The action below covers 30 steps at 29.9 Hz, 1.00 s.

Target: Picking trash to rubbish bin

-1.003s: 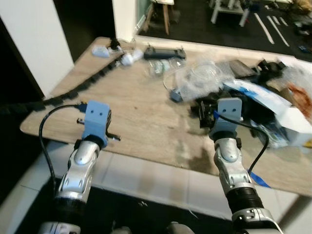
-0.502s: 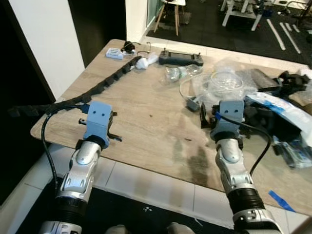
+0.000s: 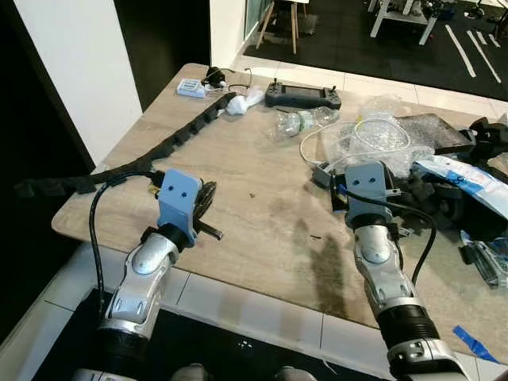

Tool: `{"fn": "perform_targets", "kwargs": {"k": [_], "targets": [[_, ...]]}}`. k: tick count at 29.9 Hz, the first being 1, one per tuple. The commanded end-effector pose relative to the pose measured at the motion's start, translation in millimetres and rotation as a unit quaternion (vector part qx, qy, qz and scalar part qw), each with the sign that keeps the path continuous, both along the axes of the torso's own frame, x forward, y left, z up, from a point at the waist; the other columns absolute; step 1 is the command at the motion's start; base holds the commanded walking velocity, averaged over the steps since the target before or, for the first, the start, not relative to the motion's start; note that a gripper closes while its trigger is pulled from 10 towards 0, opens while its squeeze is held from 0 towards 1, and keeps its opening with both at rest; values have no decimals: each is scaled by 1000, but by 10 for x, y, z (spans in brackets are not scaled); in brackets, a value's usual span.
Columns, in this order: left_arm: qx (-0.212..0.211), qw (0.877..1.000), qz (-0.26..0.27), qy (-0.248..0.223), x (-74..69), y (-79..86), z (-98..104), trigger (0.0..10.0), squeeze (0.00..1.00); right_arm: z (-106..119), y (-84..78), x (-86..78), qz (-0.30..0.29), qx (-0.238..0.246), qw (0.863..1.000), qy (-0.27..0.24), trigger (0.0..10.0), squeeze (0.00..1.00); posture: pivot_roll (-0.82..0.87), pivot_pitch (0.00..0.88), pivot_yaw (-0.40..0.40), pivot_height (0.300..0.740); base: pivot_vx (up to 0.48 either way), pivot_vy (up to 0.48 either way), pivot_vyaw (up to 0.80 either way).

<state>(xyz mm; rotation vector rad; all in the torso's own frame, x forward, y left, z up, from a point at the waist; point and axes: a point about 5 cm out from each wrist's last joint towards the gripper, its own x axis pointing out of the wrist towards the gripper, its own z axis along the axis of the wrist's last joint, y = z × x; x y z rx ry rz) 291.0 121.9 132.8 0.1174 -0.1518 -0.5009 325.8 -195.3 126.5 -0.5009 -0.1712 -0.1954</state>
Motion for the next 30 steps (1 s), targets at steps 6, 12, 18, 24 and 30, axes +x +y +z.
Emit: {"fn": "perform_targets", "kwargs": {"k": [6, 12, 18, 24, 30], "targets": [[0, 998, -59, -5, -74, -98, 34, 10000, 0, 19, -229, -11, -64, -22, 998, 6, 10000, 1000, 42, 34, -1, 740, 0, 0, 0], [8, 997, -73, -7, -88, -119, 43, 10000, 0, 6, -280, 5, -53, 8, 999, 9, 10000, 1000, 41, 39, 0, 740, 0, 0, 0], [17, 997, -81, -9, -94, -114, 46, 10000, 0, -72, -438, 26, -61, 108, 992, 38, 10000, 0, 42, 41, -5, 740, 0, 0, 0], [21, 997, -76, -9, -94, -94, 40, 10000, 0, -245, -465, 19, -56, 145, 984, 91, 10000, 0, 44, 34, -6, 740, 0, 0, 0], [31, 996, -84, -12, -89, -97, 44, 10000, 0, -355, -429, 19, -42, 182, 975, 122, 10000, 0, 43, 23, -5, 740, 0, 0, 0]]}}
